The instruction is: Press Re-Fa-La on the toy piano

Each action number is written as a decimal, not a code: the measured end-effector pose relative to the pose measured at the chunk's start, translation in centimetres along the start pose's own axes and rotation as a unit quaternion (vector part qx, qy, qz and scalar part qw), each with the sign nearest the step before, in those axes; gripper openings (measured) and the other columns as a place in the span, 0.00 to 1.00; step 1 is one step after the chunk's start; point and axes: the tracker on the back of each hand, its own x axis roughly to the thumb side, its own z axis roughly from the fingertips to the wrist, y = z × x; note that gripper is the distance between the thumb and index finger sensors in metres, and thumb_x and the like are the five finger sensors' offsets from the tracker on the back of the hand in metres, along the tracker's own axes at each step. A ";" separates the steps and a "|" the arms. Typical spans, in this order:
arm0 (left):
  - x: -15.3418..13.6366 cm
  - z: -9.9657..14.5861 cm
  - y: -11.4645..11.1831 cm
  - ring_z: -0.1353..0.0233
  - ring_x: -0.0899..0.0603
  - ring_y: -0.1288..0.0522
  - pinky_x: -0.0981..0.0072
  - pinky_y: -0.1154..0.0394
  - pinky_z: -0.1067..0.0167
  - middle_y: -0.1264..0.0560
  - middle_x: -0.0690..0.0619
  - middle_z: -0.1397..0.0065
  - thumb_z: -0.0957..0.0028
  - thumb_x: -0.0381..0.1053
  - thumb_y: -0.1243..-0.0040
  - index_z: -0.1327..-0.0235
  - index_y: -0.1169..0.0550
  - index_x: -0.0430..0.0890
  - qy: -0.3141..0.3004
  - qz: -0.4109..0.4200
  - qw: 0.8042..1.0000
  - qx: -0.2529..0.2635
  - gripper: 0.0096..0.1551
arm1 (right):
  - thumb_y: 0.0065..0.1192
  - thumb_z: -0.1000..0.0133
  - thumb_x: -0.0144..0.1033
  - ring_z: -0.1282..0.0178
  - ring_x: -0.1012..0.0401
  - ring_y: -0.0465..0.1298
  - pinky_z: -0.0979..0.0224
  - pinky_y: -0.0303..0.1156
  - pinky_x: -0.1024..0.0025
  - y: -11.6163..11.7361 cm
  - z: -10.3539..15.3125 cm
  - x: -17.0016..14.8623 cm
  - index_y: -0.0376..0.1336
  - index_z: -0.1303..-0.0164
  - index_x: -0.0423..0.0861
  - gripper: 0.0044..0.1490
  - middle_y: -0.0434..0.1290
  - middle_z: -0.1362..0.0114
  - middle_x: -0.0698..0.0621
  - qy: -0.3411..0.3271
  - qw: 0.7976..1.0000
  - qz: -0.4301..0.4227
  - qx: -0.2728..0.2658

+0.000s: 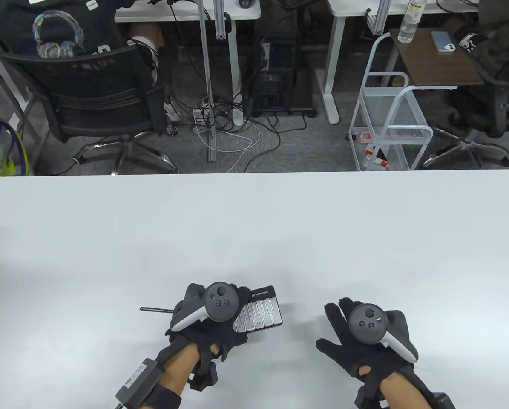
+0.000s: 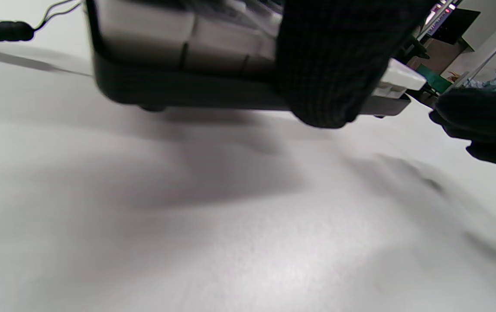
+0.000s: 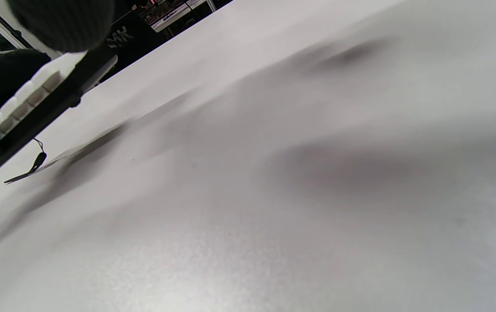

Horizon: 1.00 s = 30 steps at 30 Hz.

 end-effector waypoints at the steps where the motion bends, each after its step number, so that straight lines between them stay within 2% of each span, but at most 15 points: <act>1: 0.2 -0.1 -0.4 0.16 0.31 0.55 0.33 0.61 0.27 0.58 0.45 0.15 0.55 0.56 0.29 0.23 0.57 0.49 -0.005 -0.001 1.000 -0.007 0.61 | 0.55 0.51 0.62 0.17 0.37 0.31 0.24 0.33 0.33 0.0 0.0 0.0 0.38 0.22 0.52 0.54 0.30 0.17 0.43 0.000 1.000 0.000 0.000; 13: 1.5 -1.6 -3.5 0.15 0.35 0.58 0.35 0.63 0.28 0.60 0.49 0.15 0.55 0.54 0.28 0.23 0.58 0.52 -0.026 -0.023 0.998 -0.058 0.62 | 0.55 0.51 0.62 0.17 0.37 0.31 0.24 0.33 0.33 -0.1 -0.1 -0.1 0.38 0.22 0.52 0.54 0.30 0.17 0.43 0.000 1.000 -0.004 0.000; 25: 1.2 -1.8 -3.9 0.16 0.34 0.58 0.36 0.63 0.27 0.60 0.49 0.16 0.54 0.55 0.28 0.23 0.58 0.51 -0.016 -0.033 0.998 -0.051 0.62 | 0.55 0.51 0.62 0.17 0.37 0.31 0.24 0.33 0.33 -0.1 -0.1 -0.1 0.38 0.22 0.52 0.54 0.30 0.17 0.43 0.001 1.000 -0.005 0.002; 30: 1.0 -1.3 -3.5 0.16 0.34 0.60 0.36 0.64 0.27 0.62 0.48 0.16 0.55 0.63 0.30 0.24 0.62 0.50 -0.006 -0.034 0.998 -0.052 0.66 | 0.55 0.51 0.62 0.17 0.37 0.31 0.24 0.33 0.33 -0.1 -0.1 -0.2 0.38 0.22 0.52 0.54 0.30 0.17 0.43 0.001 1.000 -0.006 0.001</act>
